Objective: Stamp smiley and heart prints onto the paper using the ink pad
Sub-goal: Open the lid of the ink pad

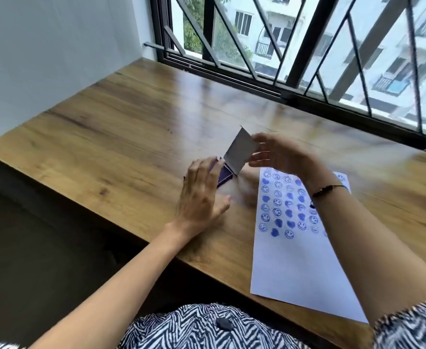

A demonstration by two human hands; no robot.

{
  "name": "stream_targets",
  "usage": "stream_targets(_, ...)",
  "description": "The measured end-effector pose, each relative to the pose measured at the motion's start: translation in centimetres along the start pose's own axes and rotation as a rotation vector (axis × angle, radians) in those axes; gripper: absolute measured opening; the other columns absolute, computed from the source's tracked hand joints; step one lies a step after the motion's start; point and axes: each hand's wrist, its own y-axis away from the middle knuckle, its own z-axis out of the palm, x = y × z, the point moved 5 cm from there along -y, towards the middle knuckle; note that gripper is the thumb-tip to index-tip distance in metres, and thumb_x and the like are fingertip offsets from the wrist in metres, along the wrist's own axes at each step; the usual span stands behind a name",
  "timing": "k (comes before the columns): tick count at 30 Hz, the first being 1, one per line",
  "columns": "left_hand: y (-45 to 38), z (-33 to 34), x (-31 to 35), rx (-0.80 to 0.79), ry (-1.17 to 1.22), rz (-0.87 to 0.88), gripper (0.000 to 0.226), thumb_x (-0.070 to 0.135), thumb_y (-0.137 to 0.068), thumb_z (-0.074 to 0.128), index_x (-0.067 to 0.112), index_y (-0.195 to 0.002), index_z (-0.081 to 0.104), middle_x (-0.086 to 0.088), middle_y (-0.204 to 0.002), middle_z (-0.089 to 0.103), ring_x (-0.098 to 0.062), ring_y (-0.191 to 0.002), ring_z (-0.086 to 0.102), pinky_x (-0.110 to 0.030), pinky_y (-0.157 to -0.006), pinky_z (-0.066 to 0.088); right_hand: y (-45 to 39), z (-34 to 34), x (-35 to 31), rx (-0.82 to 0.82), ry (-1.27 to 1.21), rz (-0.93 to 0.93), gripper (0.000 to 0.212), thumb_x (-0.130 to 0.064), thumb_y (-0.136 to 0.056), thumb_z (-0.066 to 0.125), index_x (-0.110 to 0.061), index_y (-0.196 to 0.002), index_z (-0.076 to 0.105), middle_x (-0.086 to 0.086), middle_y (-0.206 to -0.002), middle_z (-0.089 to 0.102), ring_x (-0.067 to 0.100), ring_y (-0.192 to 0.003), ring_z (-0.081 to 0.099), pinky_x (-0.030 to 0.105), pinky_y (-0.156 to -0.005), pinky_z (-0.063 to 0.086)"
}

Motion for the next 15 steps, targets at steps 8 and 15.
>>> stream_targets(8, -1.3, 2.9, 3.6, -0.122, 0.086, 0.191, 0.058, 0.032, -0.079, 0.053, 0.007, -0.128, 0.035, -0.022, -0.127, 0.052, -0.026, -0.122, 0.03, -0.038, -0.108, 0.03, -0.5, -3.6, 1.1, 0.514, 0.515, -0.121, 0.02, -0.002, -0.077, 0.051, 0.008, -0.088, 0.065, 0.025, -0.073, 0.061, 0.03, -0.063, 0.059, 0.026, -0.058, 0.053)
stream_targets(15, -2.2, 3.9, 6.8, -0.1, 0.352, 0.077, 0.054, 0.023, -0.077, 0.058, -0.003, -0.123, 0.045, -0.026, -0.124, 0.052, -0.023, -0.119, 0.032, -0.035, -0.105, 0.027, 6.5, -4.4, 2.3, 0.666, 0.651, -0.237, 0.021, -0.006, -0.08, 0.051, 0.0, -0.093, 0.067, 0.022, -0.097, 0.07, 0.034, -0.094, 0.062, 0.038, -0.082, 0.049)
